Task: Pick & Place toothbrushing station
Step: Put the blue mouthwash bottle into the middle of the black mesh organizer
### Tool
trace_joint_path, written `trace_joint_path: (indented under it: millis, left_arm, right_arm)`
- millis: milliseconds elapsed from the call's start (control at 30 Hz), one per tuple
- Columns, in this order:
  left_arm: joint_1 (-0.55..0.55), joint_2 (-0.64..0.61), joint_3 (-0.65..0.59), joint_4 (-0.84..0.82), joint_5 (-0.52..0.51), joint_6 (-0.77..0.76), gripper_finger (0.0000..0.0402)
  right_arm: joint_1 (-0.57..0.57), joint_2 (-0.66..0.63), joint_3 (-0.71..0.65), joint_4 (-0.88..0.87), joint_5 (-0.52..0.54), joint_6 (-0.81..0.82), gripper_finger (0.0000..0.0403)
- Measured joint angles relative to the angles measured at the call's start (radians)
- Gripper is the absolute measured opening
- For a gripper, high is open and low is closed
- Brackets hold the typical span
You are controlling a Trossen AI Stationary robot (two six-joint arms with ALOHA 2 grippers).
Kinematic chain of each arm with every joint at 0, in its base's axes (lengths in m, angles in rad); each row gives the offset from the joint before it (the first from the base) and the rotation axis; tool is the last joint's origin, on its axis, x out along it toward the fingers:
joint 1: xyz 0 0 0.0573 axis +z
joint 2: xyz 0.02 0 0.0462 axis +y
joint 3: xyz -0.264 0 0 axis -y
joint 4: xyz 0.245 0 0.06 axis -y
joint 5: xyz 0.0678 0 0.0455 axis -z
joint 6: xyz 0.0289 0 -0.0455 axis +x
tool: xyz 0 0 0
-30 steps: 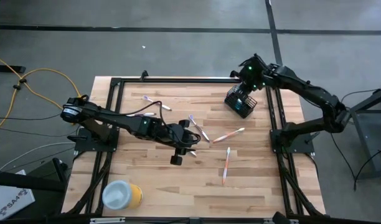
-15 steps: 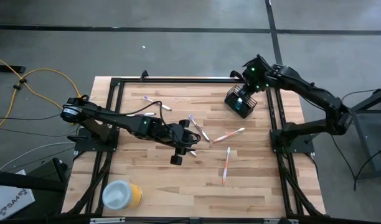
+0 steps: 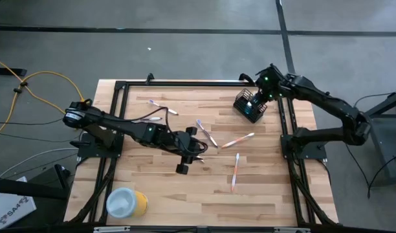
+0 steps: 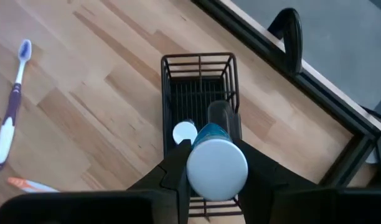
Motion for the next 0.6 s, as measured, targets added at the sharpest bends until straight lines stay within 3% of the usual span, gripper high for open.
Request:
trace_joint_path:
  millis: [600]
  left_arm:
    - [0.0,0.0,0.0,0.001,-0.002,-0.008,0.0129]
  right_arm:
    - [0.0,-0.048,-0.143,0.136,-0.001,0.02,0.0087]
